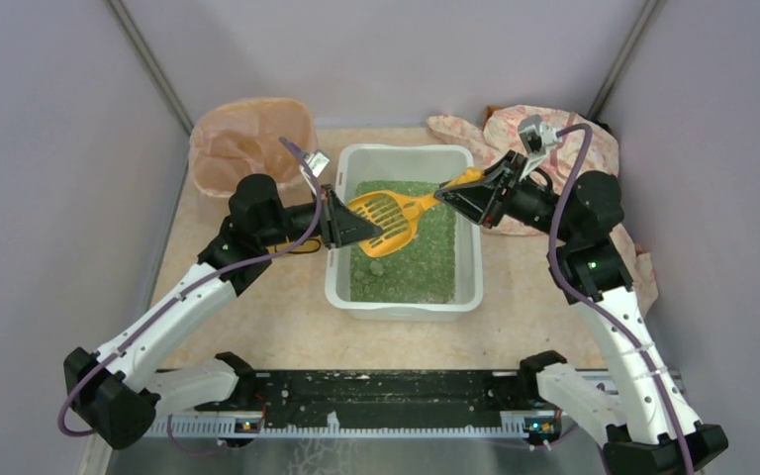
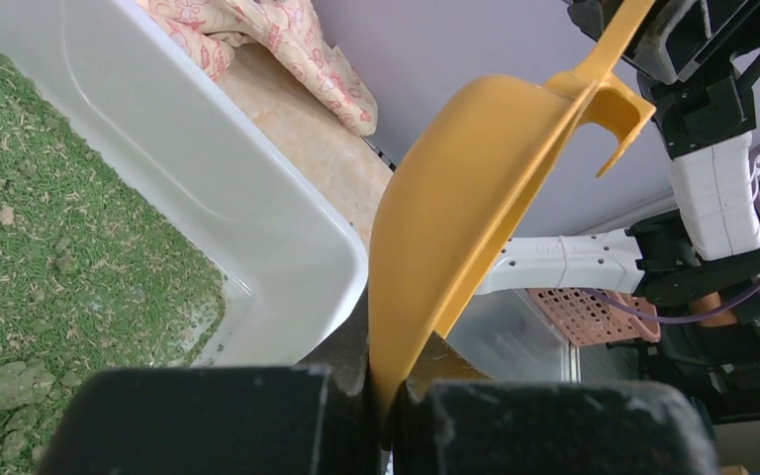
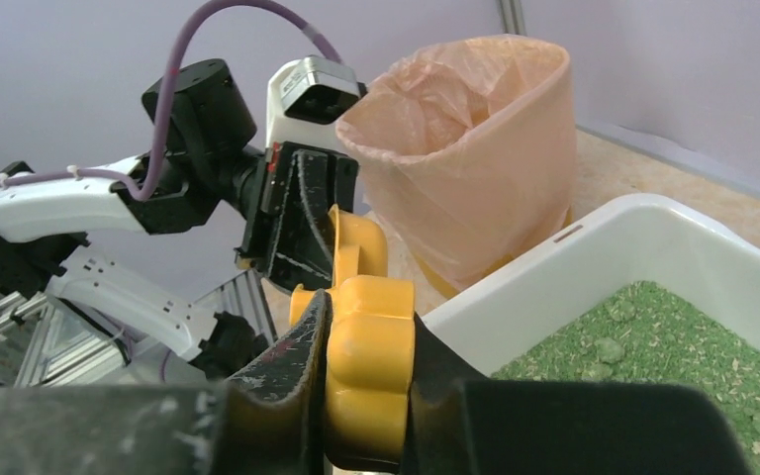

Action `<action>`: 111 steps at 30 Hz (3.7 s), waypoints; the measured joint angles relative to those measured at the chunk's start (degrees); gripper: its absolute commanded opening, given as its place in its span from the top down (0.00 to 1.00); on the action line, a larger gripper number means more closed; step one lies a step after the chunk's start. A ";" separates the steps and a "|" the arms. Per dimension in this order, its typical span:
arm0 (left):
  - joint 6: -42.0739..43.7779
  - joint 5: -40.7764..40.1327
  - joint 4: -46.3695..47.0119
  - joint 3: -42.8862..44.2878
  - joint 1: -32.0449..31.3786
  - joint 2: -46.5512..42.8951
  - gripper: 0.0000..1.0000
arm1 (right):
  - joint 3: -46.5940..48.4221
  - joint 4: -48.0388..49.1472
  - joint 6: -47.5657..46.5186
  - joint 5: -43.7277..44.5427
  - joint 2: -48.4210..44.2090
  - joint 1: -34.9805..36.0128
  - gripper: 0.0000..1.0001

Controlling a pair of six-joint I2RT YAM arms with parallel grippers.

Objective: Clean the litter box

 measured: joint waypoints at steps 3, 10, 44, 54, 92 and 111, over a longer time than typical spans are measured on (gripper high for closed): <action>-0.11 -0.17 0.52 -0.17 0.20 0.13 1.00 | 0.31 0.11 1.07 -1.49 -0.02 0.11 1.00; 0.00 -0.35 0.68 -0.17 0.37 0.11 0.23 | 0.31 0.83 1.44 -1.33 -0.02 0.07 1.00; 19.58 -19.43 -10.43 -1.44 0.33 -10.60 0.01 | -1.68 7.74 -1.44 33.79 33.31 3.67 1.00; 19.45 -21.22 -9.73 -5.81 0.28 -11.45 0.01 | 6.78 8.59 3.58 40.30 44.65 8.02 1.00; 16.55 -23.56 -8.96 -11.10 0.28 -18.91 0.01 | 11.43 7.15 -0.09 55.25 49.92 14.84 1.00; 14.69 -24.13 -9.03 -11.28 0.28 -21.44 0.01 | -1.75 28.83 7.48 40.87 52.22 10.78 1.00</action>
